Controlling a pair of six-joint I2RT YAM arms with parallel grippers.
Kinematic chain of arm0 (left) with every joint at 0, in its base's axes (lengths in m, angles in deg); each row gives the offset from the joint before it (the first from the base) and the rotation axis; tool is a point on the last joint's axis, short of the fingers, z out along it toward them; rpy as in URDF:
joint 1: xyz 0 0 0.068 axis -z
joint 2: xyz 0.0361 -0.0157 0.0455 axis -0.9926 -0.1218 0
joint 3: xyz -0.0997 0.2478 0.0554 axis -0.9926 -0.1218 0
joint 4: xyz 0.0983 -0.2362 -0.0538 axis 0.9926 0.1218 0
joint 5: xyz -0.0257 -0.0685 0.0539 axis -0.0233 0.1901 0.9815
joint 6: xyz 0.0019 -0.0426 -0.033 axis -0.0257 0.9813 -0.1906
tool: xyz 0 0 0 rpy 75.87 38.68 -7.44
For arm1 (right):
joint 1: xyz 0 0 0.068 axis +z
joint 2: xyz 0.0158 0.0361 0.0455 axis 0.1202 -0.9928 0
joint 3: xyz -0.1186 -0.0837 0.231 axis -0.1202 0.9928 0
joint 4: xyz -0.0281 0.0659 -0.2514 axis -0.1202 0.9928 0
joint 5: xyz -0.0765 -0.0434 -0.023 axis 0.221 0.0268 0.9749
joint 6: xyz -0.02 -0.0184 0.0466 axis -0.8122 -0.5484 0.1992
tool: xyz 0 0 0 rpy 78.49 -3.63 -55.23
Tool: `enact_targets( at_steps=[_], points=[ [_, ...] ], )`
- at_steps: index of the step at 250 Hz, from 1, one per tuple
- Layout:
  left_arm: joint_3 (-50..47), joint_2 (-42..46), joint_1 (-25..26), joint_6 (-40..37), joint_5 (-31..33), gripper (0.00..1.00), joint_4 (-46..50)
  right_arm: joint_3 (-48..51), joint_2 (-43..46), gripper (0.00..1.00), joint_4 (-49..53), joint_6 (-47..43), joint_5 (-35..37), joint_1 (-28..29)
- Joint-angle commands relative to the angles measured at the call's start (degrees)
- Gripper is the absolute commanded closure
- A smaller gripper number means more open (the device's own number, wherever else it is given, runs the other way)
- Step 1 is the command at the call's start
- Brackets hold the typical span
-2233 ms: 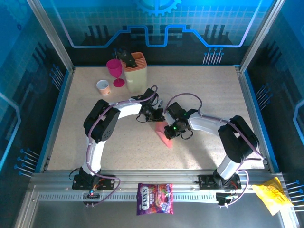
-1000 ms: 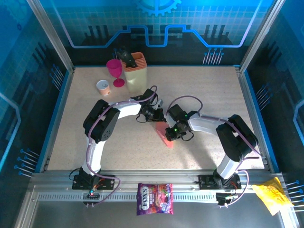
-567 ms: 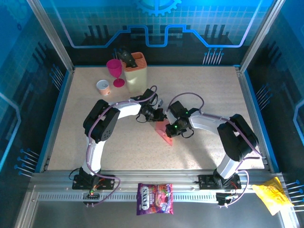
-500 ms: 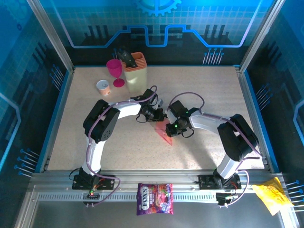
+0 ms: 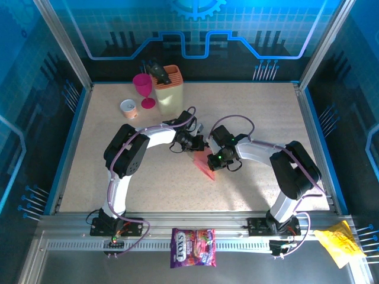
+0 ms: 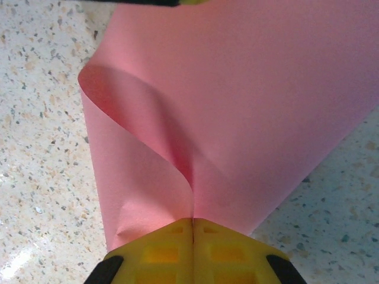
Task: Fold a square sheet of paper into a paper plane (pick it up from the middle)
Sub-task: Third fold the triangle at the center of the table.
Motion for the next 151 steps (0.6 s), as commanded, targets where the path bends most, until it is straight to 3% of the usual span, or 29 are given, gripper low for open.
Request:
enact_targets(
  at_steps=[1,151],
  points=[
    [-2.39,-1.80,-0.27,-0.12,3.30,1.00,2.91,-0.59,-1.07,1.00,1.32,-0.83,0.57,-0.82],
    [-2.72,-0.86,-0.36,0.90,2.43,1.00,2.24,1.95,-2.78,1.00,-0.90,0.01,0.26,-0.85]
  ],
)
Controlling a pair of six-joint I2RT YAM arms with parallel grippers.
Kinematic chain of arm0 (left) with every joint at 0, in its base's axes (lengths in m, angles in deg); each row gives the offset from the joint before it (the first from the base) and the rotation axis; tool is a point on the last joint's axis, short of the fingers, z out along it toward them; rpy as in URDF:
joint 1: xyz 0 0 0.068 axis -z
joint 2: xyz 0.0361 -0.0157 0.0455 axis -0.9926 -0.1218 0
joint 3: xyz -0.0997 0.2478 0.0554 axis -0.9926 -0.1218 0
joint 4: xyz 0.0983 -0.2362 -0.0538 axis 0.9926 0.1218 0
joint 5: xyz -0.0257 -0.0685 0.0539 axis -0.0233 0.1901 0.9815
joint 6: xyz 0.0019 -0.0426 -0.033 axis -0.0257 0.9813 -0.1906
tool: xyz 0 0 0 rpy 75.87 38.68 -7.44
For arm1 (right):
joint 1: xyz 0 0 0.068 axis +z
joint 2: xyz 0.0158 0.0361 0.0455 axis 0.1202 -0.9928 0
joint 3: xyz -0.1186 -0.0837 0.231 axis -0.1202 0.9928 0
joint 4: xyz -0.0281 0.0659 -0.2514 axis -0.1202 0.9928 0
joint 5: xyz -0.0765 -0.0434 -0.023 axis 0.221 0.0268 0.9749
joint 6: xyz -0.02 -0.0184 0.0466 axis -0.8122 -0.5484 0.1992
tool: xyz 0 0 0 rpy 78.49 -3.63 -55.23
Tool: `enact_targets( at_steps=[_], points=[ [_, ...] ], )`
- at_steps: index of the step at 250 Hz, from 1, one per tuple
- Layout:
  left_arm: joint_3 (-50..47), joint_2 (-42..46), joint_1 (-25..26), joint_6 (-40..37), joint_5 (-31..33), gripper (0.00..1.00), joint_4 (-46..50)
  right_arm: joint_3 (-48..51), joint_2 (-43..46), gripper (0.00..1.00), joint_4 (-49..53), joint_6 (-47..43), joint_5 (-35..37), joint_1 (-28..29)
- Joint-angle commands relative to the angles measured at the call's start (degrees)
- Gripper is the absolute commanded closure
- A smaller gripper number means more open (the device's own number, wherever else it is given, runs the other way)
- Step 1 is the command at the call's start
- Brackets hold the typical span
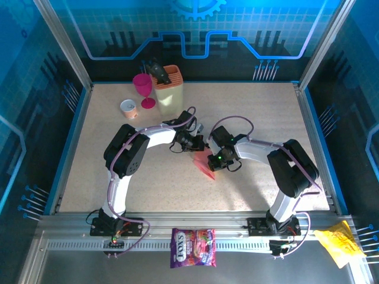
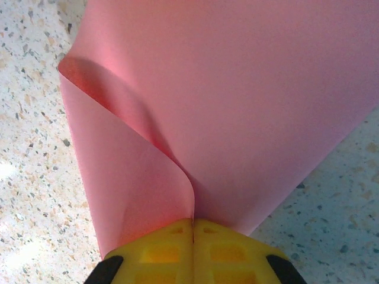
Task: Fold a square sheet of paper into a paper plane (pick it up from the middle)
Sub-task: Third fold the triangle at the center of the table.
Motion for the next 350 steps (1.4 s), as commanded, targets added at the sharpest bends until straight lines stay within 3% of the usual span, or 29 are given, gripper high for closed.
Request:
enact_targets(
  at_steps=[1,81,165,255,350],
  points=[
    [-2.43,-0.91,-0.36,0.95,2.41,1.00,2.53,1.85,-1.13,1.00,-0.32,0.05,0.14,-0.57],
    [-8.98,8.90,-2.81,9.88,-1.38,1.00,-5.30,3.07,-1.75,1.00,-1.25,0.38,0.12,-0.62],
    [-21.08,18.21,-0.59,19.06,-3.68,1.00,-14.67,3.26,-2.03,1.00,-1.53,0.41,-0.16,-0.56],
    [-20.07,15.77,3.90,21.85,-2.06,1.00,-16.28,3.24,-2.27,1.00,-1.53,0.27,-0.19,-0.56],
    [-19.88,12.55,4.39,19.13,-0.84,1.00,-13.44,3.37,-2.19,1.00,-1.83,0.29,-0.32,-0.58]
  ],
)
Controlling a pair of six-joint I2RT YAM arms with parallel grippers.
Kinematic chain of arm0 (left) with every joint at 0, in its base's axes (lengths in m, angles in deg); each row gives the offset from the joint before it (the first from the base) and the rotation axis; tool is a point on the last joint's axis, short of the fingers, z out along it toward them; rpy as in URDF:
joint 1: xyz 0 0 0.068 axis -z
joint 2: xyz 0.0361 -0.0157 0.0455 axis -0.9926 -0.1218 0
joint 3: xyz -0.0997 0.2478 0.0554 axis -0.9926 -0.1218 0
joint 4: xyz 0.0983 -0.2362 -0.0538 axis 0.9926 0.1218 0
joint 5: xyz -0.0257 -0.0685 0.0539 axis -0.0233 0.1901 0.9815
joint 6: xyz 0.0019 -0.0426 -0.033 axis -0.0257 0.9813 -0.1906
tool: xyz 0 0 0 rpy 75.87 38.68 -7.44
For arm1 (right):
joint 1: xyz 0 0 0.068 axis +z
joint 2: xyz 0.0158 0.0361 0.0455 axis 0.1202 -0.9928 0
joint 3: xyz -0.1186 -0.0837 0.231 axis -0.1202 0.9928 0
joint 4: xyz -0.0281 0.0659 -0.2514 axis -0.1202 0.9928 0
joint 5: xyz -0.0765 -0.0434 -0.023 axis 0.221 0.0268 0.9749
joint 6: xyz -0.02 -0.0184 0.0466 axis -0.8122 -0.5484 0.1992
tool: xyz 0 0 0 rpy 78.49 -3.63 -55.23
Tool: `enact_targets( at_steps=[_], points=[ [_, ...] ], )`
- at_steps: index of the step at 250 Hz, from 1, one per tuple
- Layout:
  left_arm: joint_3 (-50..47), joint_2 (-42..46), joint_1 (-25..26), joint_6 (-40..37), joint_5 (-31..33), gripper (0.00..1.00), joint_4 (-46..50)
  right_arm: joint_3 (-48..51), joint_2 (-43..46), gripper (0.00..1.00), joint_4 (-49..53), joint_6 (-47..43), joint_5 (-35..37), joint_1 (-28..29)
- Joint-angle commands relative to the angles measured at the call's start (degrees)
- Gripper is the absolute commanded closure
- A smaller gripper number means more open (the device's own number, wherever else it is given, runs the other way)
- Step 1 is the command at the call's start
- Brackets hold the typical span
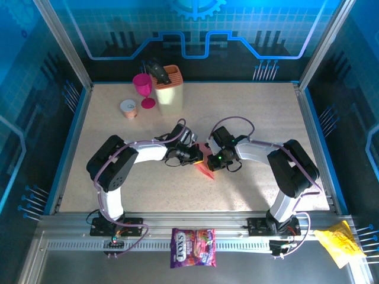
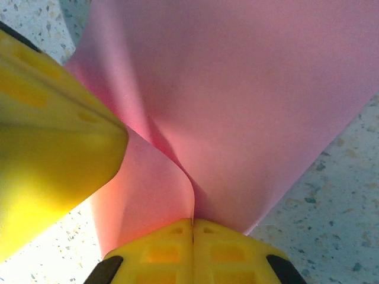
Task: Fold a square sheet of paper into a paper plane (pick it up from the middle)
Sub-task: Third fold the triangle at the center of the table.
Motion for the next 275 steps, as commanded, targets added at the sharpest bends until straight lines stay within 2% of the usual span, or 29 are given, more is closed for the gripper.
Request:
enact_targets(
  at_steps=[1,93,181,275],
  points=[
    [0.83,-1.22,0.30,-1.84,0.68,1.00,2.21,2.00,-2.34,1.00,1.27,0.20,1.24,-0.22],
    [0.81,-0.21,0.31,-5.09,1.07,1.00,6.67,2.10,-2.24,1.00,1.21,0.08,1.07,-0.22],
    [-1.36,6.75,2.71,-0.12,1.53,1.00,2.90,2.19,-2.03,1.00,1.38,0.09,1.21,-0.23],
    [-4.04,4.55,4.70,4.75,3.63,1.00,-3.05,2.01,-2.47,1.00,1.51,0.01,1.16,-0.24]
  ],
)
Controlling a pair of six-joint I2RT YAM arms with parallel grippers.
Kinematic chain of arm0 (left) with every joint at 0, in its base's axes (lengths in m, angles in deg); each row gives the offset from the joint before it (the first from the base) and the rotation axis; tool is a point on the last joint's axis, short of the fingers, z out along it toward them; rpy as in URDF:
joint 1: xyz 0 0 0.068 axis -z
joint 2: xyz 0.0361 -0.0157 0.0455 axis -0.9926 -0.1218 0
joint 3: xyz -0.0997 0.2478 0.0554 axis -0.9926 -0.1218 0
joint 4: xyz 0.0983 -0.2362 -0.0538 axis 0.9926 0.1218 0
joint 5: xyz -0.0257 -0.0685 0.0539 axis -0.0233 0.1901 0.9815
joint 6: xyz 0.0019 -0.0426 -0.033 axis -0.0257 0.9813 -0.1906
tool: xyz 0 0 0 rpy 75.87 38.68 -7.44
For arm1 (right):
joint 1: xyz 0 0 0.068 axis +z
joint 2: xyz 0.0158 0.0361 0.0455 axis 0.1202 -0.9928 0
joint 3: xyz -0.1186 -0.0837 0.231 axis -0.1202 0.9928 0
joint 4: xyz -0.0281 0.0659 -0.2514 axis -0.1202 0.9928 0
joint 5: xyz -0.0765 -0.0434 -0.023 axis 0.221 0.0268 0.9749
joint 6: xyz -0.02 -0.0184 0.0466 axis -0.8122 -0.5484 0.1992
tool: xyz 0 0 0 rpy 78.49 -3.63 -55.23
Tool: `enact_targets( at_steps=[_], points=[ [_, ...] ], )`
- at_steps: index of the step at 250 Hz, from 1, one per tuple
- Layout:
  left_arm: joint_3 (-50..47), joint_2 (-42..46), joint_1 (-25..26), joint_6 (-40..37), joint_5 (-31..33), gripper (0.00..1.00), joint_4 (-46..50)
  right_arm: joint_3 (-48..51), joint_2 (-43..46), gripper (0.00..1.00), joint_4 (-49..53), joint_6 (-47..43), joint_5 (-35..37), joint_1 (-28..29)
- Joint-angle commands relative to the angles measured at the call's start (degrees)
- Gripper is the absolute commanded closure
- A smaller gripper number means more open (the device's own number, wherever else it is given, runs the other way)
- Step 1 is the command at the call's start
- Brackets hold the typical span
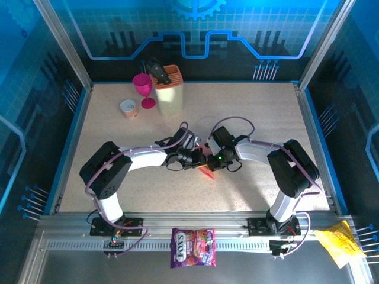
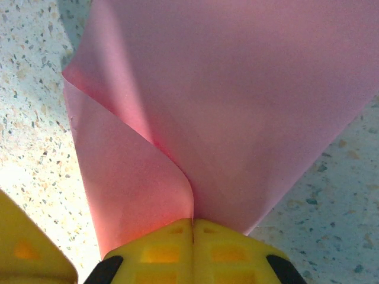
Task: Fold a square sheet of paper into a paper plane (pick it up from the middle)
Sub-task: Third fold the triangle at the center of the table.
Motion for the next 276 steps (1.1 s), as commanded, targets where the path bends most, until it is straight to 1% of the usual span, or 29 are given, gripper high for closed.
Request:
enact_targets(
  at_steps=[1,55,127,194,237,276],
  points=[
    [-1.03,-1.56,0.22,2.30,1.45,1.00,-2.75,1.93,-2.54,1.00,1.66,0.04,1.31,-0.23],
    [-2.35,-2.82,0.31,2.32,1.85,1.00,-3.11,2.01,-2.49,1.00,1.67,0.05,1.24,-0.30],
    [-2.95,-3.47,0.31,0.70,1.75,1.00,-1.21,2.08,-2.36,1.00,1.59,0.03,1.15,-0.23],
    [-2.25,-4.44,0.31,-2.30,2.52,1.00,4.75,2.10,-2.36,1.00,1.45,0.06,1.12,-0.39],
    [-2.58,-3.84,0.30,-3.18,3.33,1.00,5.56,2.10,-2.33,1.00,1.51,0.05,1.09,-0.37],
    [-1.28,-0.61,0.04,-3.99,4.08,1.00,6.06,2.09,-2.41,1.00,1.59,-0.07,1.09,-0.38]
  ],
)
